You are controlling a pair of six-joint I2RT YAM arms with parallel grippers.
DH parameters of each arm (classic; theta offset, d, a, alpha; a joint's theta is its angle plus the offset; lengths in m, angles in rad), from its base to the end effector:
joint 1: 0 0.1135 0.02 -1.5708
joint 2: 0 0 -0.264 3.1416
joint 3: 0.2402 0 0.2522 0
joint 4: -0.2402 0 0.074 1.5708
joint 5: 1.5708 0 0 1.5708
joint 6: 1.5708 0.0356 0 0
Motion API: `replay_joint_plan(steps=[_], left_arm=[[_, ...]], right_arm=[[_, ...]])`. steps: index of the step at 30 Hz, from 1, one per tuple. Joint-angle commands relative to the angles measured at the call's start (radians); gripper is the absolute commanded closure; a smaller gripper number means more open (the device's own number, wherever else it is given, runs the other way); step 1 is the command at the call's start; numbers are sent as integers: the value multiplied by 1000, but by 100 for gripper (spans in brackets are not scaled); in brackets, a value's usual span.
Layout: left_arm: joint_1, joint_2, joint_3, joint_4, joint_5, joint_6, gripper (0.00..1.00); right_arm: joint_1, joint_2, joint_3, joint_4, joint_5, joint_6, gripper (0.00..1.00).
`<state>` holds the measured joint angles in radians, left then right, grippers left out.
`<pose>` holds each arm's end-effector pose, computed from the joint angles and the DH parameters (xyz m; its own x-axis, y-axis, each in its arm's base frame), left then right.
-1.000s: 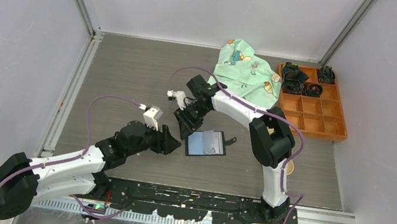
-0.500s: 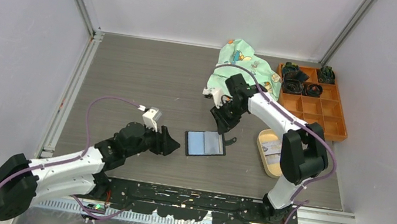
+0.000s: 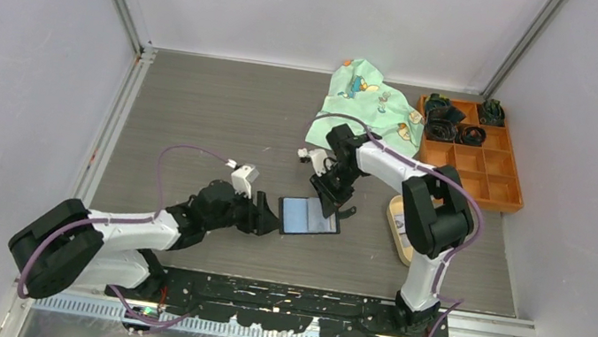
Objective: Put the credit cards into the card holder
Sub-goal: Turn over the card slot in the card holder.
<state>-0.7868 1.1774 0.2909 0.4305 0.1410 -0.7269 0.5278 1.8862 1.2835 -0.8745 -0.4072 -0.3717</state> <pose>0.1505 -0.1581 0.1573 -0.7575 -0.1722 -0.6298 0.3838 0.6629 -0.6429 0.2933 0.1873 0.1688 -0.6218 -0.7485 -0.2303 -0.7731 0.5396 0.3334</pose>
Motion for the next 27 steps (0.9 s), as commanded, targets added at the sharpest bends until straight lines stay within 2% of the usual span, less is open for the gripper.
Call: replay_joint_plan(steps=[1,14,20,23,27], left_arm=[[4,41,60,120,38,-10,44],[2,249,87,315,91,-30,44],[-27,294,109,330,70,-15,42],[-71,304,122,301,4,21,42],[-162,293,155,164,-184,162,41]], right_arm=[[2,16,44,6,-36,29,79],[42,63,81,6,-36,56,81],[44,98,103,4,-93,88,82],[43,112,114,4,-117,101,82],[43,117,117,2,-121,105,82]])
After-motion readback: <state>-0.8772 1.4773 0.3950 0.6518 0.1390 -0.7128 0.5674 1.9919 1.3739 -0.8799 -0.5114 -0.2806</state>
